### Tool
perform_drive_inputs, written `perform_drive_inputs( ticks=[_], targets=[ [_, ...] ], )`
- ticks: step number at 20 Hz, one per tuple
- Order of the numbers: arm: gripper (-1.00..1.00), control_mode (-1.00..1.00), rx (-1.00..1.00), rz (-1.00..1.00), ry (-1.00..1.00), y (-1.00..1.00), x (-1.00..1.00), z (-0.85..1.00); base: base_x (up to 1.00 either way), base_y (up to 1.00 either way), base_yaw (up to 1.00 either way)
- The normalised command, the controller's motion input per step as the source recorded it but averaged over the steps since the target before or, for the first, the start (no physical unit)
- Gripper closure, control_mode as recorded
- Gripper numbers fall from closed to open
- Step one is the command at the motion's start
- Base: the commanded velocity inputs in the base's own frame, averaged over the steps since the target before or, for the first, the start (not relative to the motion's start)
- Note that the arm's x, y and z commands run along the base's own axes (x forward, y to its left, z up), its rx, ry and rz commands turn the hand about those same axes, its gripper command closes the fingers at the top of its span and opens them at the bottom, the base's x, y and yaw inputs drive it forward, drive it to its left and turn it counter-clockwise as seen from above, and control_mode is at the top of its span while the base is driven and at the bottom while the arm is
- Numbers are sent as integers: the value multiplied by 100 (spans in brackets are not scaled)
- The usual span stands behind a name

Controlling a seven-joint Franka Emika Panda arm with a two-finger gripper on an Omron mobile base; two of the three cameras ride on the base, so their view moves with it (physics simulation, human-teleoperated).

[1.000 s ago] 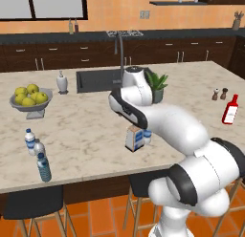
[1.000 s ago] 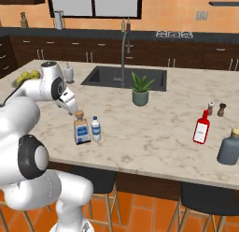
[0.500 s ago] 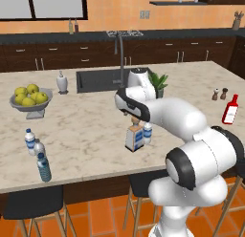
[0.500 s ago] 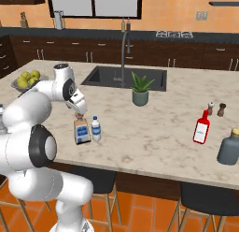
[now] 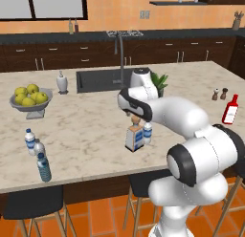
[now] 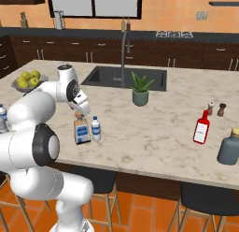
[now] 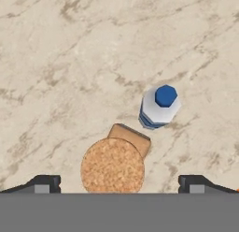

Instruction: Move the plastic bottles in the middle to the plastics group, and the glass bottles in the middle to the glass group.

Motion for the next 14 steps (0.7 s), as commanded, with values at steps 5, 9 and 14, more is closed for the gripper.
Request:
perform_drive_inputs(
  ticks=[5,9,14],
  targets=[
    [-100,-100,0,0,0,-3,0,-13,0,0,0],
    [-100,-100,0,0,0,0,0,-7,0,0,0],
    [-100,-100,0,0,0,0,0,-12,0,0,0]
  ],
)
